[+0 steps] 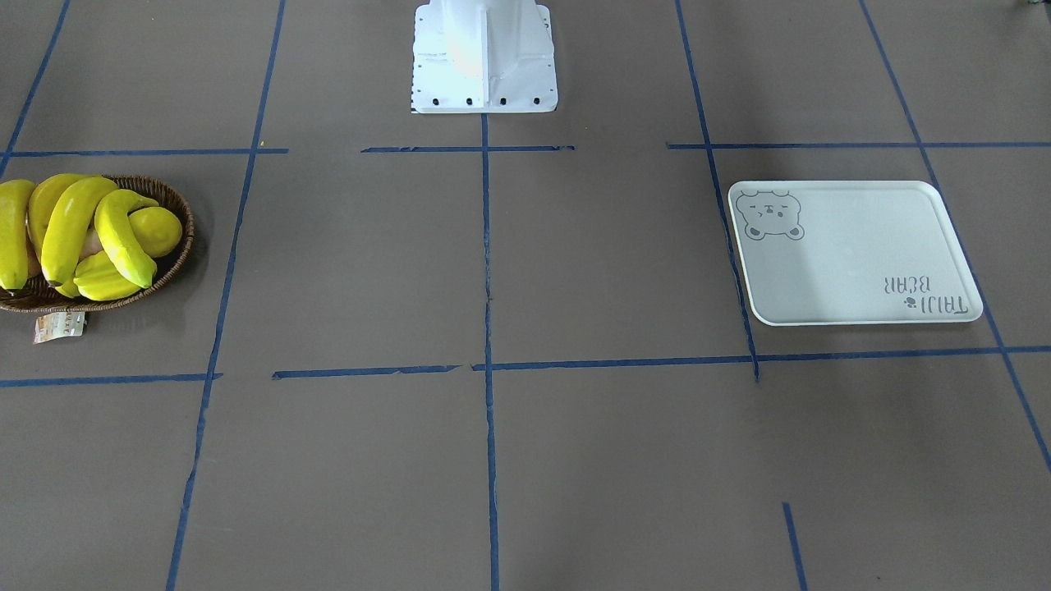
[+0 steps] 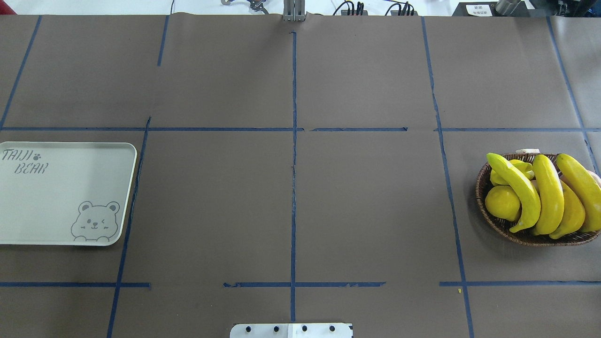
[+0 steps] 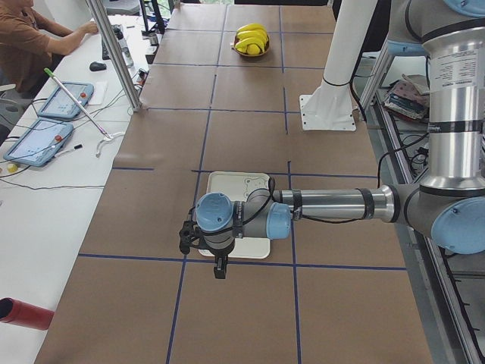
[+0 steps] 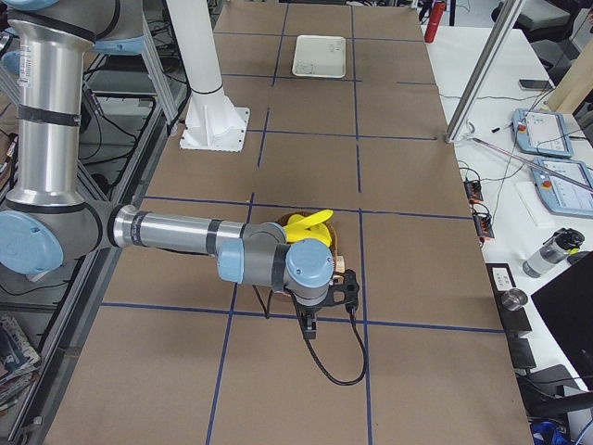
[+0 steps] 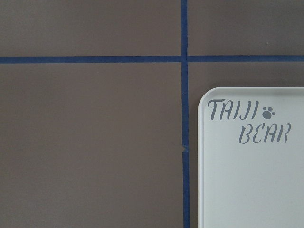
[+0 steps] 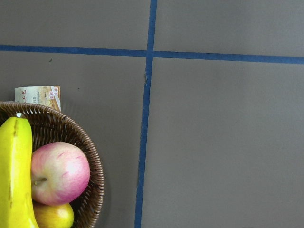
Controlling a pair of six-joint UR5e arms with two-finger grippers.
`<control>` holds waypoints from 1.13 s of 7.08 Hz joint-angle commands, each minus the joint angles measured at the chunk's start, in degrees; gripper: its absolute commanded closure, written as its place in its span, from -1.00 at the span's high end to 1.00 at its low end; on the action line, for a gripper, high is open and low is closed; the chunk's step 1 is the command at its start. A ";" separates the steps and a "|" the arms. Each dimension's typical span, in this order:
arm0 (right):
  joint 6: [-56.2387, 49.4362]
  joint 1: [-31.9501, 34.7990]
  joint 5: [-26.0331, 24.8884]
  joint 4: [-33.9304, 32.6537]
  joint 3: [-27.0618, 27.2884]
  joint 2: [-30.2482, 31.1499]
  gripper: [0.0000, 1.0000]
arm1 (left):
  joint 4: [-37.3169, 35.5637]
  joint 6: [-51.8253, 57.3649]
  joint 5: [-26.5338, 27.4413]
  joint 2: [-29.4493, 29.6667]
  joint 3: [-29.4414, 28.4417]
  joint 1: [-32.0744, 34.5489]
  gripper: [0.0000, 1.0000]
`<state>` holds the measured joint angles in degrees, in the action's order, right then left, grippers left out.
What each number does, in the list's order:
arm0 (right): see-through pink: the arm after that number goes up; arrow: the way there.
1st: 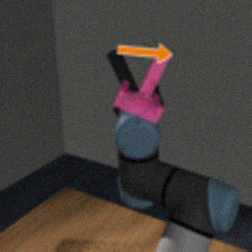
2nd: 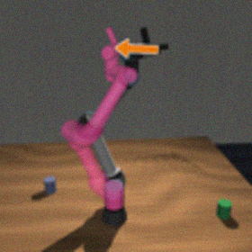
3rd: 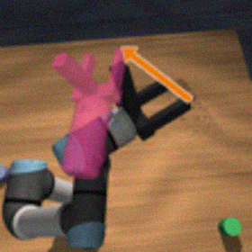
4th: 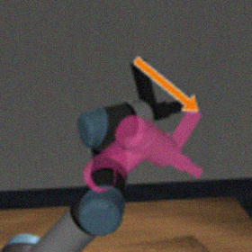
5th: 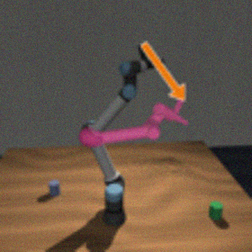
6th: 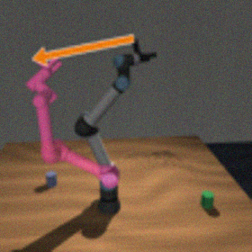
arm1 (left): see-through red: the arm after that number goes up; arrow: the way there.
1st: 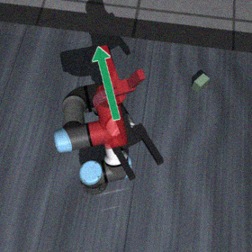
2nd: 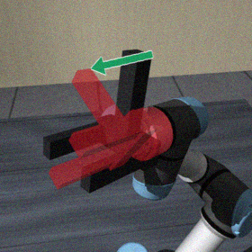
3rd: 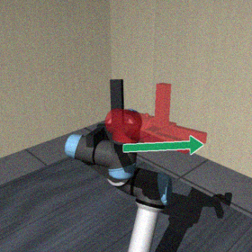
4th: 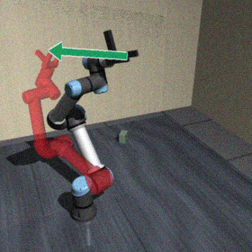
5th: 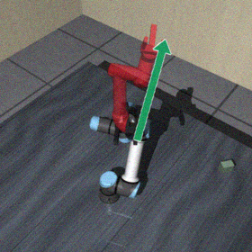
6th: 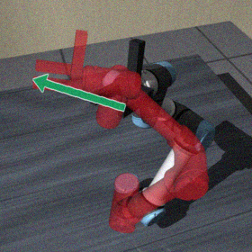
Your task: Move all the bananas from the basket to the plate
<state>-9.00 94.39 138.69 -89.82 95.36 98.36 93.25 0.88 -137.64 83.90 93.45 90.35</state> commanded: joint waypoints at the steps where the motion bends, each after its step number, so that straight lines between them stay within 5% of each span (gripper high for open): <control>1: 0.03 0.00 0.17 0.09 0.17 -0.01 1.00 | 0.00 0.00 0.00 0.03 0.07 0.00 1.00; 8: 0.21 -0.44 -0.61 0.00 6.38 -3.71 1.00 | 0.09 -0.96 0.00 0.65 1.55 0.00 1.00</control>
<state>-8.87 94.04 138.30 -89.82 99.16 94.51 93.34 0.45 -137.66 84.36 94.44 90.35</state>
